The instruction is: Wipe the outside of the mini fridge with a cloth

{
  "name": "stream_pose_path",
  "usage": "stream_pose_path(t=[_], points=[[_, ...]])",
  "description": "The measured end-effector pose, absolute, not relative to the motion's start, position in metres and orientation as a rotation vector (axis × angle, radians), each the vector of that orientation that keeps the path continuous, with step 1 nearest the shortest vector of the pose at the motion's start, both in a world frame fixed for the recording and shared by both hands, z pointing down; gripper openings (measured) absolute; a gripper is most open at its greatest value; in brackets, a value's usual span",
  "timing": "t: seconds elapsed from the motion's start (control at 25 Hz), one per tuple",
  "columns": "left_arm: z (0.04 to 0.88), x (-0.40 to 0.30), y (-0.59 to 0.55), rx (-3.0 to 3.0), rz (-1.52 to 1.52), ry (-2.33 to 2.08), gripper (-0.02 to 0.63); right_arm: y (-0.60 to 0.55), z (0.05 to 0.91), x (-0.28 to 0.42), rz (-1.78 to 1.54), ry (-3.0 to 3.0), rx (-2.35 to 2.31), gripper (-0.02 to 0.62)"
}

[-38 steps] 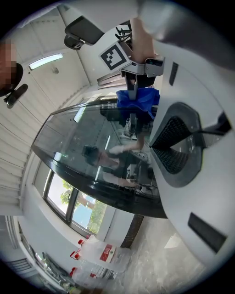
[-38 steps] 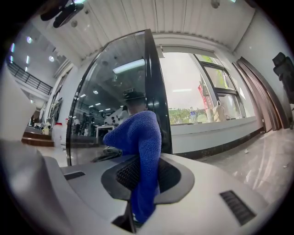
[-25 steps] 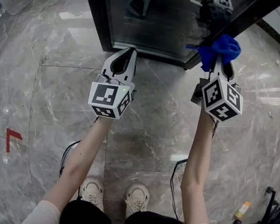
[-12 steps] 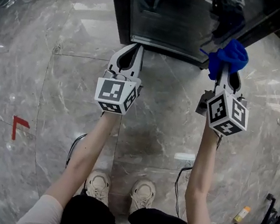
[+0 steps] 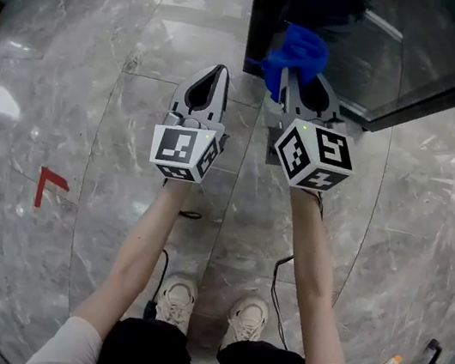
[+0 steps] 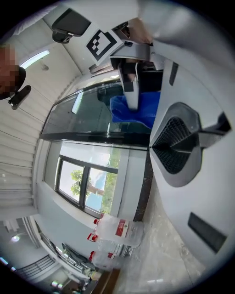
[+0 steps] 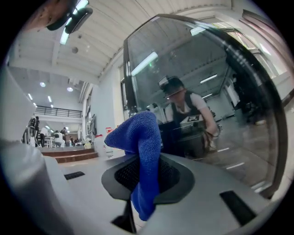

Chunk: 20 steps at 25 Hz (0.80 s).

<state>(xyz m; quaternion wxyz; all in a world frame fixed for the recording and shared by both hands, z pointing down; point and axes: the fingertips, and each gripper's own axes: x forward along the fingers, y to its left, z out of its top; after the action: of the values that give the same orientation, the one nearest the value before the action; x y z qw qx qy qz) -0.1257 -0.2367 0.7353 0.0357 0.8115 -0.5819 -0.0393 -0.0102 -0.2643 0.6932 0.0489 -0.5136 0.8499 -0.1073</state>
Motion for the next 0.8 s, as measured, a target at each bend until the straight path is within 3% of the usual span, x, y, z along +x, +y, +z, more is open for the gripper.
stream_pose_path(t=[0.16, 0.28, 0.8], points=[[0.743, -0.164, -0.235, 2.413, -0.124, -1.856, 0.003, -0.285, 0.704, -0.076, -0.273, 2.683, -1.509, 0.081], [0.747, -0.172, -0.234, 2.394, -0.123, -1.861, 0.003, -0.301, 0.71, -0.086, -0.285, 2.663, -1.564, 0.081], [0.749, -0.1, -0.232, 2.532, -0.098, -1.676, 0.003, -0.299, 0.716, 0.006, -0.191, 2.604, -1.757, 0.081]])
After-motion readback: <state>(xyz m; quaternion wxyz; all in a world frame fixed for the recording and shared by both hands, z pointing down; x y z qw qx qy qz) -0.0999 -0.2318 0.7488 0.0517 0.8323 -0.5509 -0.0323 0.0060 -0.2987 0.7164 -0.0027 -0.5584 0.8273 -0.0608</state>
